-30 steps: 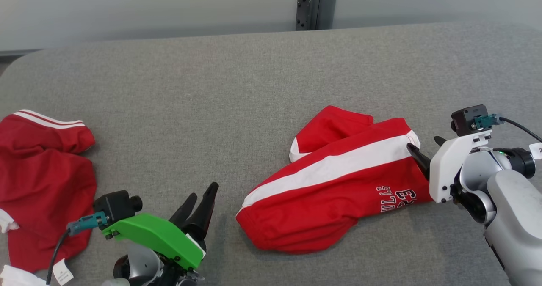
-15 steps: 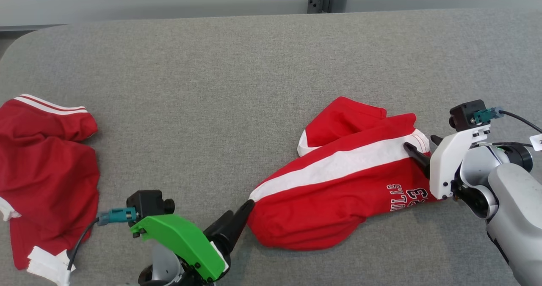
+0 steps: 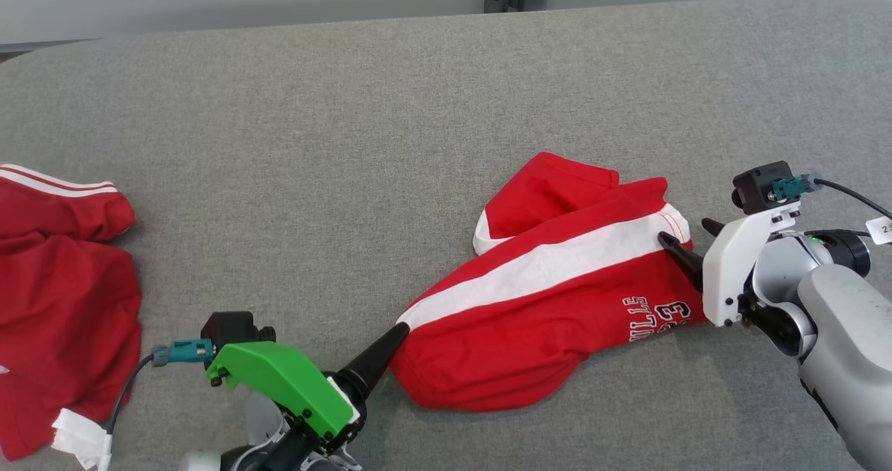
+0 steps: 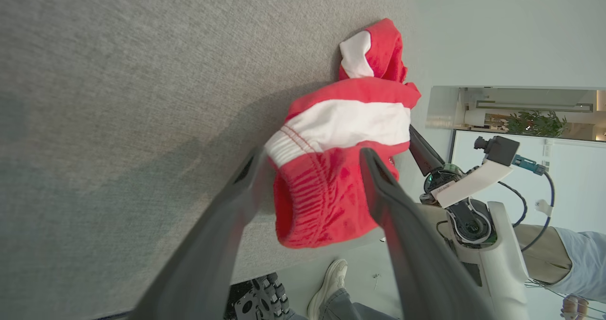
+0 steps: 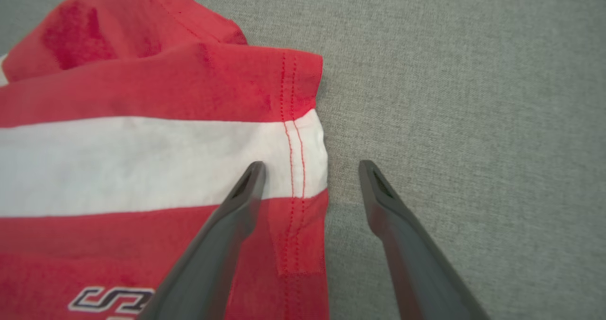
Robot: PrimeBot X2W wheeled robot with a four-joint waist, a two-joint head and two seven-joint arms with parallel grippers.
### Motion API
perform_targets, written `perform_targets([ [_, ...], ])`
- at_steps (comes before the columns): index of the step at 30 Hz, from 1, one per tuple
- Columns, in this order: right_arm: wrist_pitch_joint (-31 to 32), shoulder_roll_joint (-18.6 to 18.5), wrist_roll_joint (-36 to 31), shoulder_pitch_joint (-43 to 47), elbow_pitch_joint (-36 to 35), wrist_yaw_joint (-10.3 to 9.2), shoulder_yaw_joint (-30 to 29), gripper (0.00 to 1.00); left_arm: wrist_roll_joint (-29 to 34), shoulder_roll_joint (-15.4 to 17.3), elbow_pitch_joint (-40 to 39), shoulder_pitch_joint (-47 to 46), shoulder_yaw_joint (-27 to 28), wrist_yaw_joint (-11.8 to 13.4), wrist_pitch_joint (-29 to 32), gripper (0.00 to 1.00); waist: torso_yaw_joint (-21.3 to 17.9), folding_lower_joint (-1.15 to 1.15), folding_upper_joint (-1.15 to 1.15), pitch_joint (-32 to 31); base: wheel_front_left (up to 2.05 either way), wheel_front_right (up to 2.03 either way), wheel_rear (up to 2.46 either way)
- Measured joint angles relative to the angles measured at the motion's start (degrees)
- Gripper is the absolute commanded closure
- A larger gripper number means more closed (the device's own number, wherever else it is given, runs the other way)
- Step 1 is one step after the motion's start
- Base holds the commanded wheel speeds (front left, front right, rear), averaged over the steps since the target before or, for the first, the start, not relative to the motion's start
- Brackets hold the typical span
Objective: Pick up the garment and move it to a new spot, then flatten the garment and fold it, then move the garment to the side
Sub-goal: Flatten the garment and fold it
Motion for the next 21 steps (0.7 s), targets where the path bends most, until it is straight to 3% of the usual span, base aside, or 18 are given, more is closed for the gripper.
perform_targets([
  [21,-1.01,-0.51,2.77,-1.90,0.51,0.00,3.41,0.00,-4.00,-0.09,1.03,-0.92,-3.18,0.43,-1.12,0.00,-0.26,0.00,0.00,1.68,0.00,0.00,0.00],
])
